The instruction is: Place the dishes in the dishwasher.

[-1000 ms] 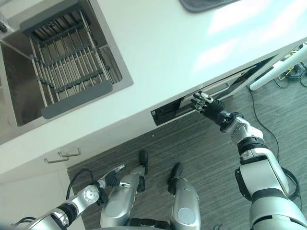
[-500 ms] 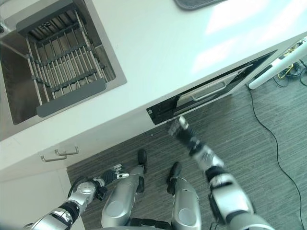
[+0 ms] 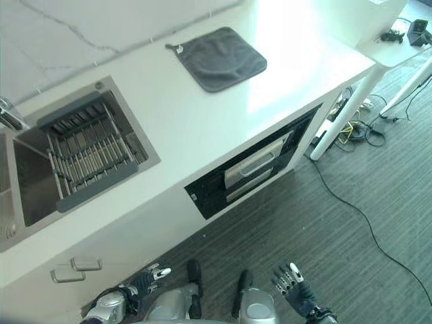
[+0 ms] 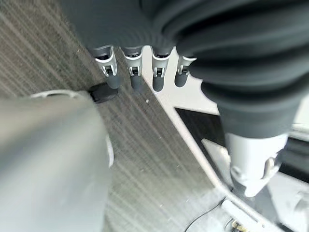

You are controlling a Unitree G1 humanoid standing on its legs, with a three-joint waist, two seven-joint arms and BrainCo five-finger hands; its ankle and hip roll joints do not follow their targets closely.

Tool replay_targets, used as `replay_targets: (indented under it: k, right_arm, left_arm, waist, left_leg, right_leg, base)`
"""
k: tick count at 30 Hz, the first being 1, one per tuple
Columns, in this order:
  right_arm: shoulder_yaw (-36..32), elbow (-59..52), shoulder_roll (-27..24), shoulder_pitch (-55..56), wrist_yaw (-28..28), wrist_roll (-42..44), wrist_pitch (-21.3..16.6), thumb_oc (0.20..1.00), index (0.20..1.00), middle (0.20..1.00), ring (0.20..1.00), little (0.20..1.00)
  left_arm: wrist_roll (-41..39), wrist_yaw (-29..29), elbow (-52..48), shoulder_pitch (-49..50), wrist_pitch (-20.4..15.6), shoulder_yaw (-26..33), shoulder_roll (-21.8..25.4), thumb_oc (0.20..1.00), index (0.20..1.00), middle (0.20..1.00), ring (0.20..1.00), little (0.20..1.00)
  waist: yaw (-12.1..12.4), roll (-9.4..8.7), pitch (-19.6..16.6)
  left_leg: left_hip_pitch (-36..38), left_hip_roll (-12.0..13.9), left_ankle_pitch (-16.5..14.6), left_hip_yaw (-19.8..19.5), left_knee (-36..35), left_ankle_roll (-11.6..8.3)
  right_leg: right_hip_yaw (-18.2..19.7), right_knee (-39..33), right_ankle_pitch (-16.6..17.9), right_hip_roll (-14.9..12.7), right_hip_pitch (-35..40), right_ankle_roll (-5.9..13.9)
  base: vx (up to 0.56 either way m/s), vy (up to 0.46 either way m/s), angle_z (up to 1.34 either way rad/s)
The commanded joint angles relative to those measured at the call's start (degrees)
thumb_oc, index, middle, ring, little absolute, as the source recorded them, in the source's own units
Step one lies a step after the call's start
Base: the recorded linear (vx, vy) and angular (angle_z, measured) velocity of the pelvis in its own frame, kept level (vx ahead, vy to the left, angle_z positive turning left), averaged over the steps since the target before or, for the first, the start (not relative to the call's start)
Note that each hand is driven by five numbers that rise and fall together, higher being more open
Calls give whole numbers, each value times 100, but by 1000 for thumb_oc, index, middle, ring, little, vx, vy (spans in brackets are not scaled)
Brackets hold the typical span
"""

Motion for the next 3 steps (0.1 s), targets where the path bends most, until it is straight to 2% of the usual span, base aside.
replay_targets:
  k: [1, 3]
  right_arm:
    - [-170, 65, 162, -418, 153, -183, -276, 1000, 1000, 1000, 1000, 1000]
    - [-160, 129, 171, -395, 62, -270, -303, 1000, 1000, 1000, 1000, 1000]
  left_arm:
    - [403, 3, 130, -190, -90, -98, 28, 1000, 1000, 1000, 1000, 1000]
    - [495, -6, 214, -138, -126, -130, 23, 1000, 1000, 1000, 1000, 1000]
  waist:
    - [54, -152, 172]
    - [28, -138, 85]
  left_leg:
    - [442, -277, -776, 232, 52, -156]
    - [441, -248, -699, 311, 54, -137]
  right_leg:
    - [346, -146, -182, -280, 145, 495]
    - [310, -214, -79, -256, 172, 450]
  base:
    - [-77, 8, -18]
    - [-90, 16, -13]
